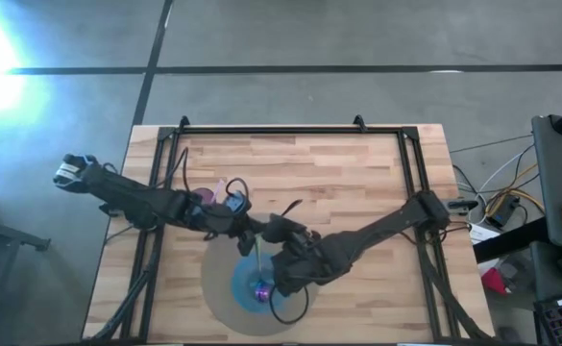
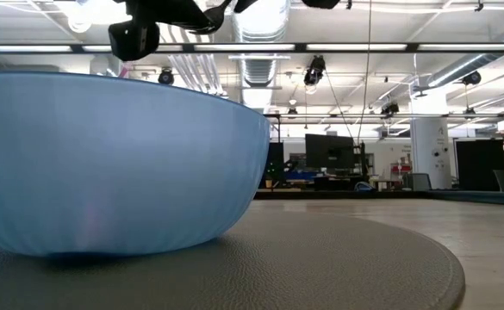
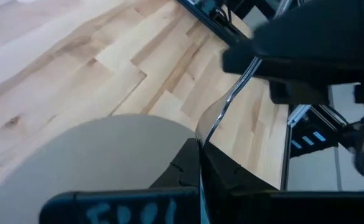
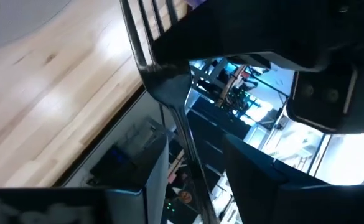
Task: Pick & Place Utensil
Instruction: Put the silver fork into the blue bowl
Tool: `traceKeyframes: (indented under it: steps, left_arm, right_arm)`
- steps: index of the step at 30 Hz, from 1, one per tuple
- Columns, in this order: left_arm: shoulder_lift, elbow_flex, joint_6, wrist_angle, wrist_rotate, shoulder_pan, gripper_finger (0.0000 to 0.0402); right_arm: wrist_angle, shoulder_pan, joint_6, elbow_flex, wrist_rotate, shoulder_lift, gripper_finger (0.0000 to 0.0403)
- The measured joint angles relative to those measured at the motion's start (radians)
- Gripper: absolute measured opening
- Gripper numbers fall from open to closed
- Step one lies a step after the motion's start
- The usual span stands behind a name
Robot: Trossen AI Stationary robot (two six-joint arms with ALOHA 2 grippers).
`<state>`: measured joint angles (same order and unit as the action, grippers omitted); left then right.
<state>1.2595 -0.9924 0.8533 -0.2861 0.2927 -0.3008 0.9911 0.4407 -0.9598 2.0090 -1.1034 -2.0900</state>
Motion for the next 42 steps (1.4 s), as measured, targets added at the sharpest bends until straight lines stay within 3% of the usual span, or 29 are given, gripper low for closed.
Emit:
traceKeyframes:
  steps: [11,28,32,42]
  left_arm:
    - [-0.02,0.0,-0.04,-0.008,0.021,0.022,0.0]
    - [-0.048,-0.001,-0.134,-0.029,-0.052,0.088,0.0]
    - [-0.058,-0.001,-0.176,-0.029,-0.082,0.09,0.0]
    - [-0.071,-0.001,-0.3,-0.011,-0.131,0.089,0.0]
  right_arm:
    - [0.007,0.041,0.163,0.0,0.0,0.108,0.0155]
    - [0.279,0.103,0.787,-0.018,0.02,0.311,0.0147]
    - [0.388,0.103,0.954,-0.023,0.131,0.337,0.0143]
    - [0.434,0.102,1.203,-0.187,0.171,0.425,0.0152]
